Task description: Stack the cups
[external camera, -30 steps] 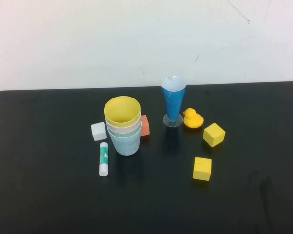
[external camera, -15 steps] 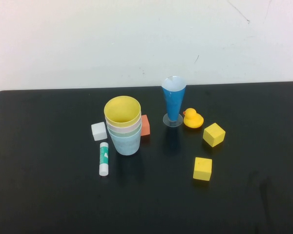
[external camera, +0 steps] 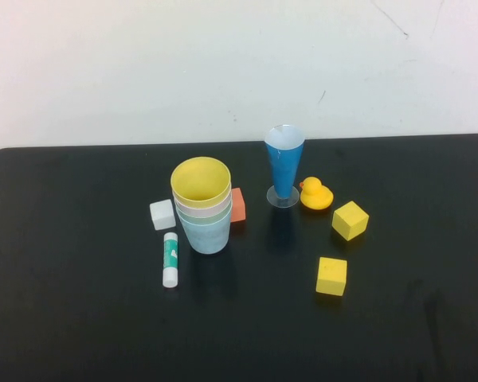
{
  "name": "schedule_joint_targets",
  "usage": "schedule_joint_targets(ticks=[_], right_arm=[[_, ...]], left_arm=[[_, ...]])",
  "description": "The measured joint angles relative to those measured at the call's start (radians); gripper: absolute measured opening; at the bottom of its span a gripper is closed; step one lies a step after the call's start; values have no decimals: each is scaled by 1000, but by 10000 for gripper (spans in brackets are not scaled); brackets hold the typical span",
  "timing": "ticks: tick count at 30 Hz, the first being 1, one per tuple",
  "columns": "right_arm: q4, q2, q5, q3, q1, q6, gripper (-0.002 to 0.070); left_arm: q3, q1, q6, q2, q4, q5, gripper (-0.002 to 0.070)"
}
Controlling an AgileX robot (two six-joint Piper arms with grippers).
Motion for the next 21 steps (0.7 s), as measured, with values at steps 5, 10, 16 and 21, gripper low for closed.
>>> schedule_joint_targets(ticks=[5,10,16,21], right_arm=[[1,0,-2,0,0,0,-1],[-6,0,-2,0,0,0,-1],[42,-127,-125,80,-187,67,-1],[49,-246,-315,255,-359,75,-1]], left_arm=[[0,0,0,0,0,0,0],[0,0,0,0,0,0,0],[0,0,0,0,-2,0,0],[0,0,0,0,-2,0,0]])
